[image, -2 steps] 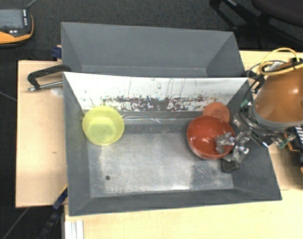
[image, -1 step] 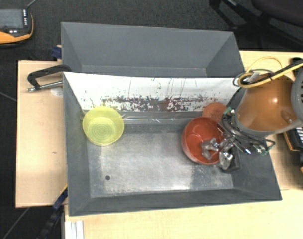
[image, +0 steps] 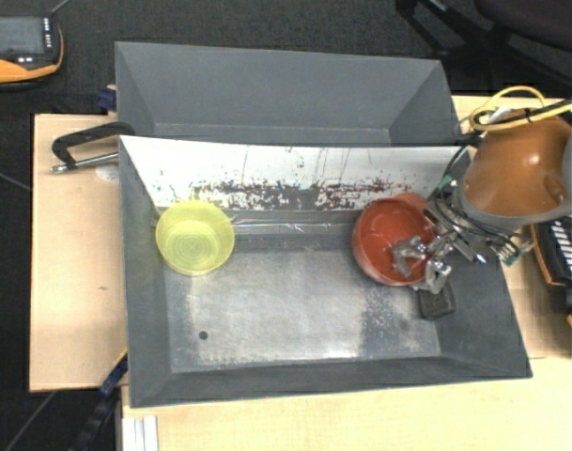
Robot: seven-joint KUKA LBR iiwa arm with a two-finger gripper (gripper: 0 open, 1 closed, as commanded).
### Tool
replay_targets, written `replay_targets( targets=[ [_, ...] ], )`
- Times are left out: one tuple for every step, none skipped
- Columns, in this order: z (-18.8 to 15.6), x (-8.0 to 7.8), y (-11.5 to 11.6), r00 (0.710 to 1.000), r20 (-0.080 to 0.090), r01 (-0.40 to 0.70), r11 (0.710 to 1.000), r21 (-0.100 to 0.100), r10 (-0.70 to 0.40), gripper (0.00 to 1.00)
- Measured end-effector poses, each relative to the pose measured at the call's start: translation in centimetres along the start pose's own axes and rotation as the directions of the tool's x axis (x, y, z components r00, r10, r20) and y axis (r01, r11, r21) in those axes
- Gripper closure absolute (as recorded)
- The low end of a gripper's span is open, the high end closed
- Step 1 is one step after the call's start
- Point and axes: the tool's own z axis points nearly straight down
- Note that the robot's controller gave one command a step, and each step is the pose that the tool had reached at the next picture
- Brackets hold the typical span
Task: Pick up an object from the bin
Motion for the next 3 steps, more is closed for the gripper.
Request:
replay_targets(
  targets=[
    [-5.3, -1.4, 1.9, 1.000, 0.009, 0.015, 1.000, 0.006, -0.015, 1.00],
    [-5.0, -1.2, 1.8, 1.000, 0.005, 0.012, 1.000, 0.003, -0.013, 0.00],
    [0.0, -1.9, -1.0, 0.993, 0.003, 0.117, 0.993, 0.003, -0.117, 0.00]
  ],
)
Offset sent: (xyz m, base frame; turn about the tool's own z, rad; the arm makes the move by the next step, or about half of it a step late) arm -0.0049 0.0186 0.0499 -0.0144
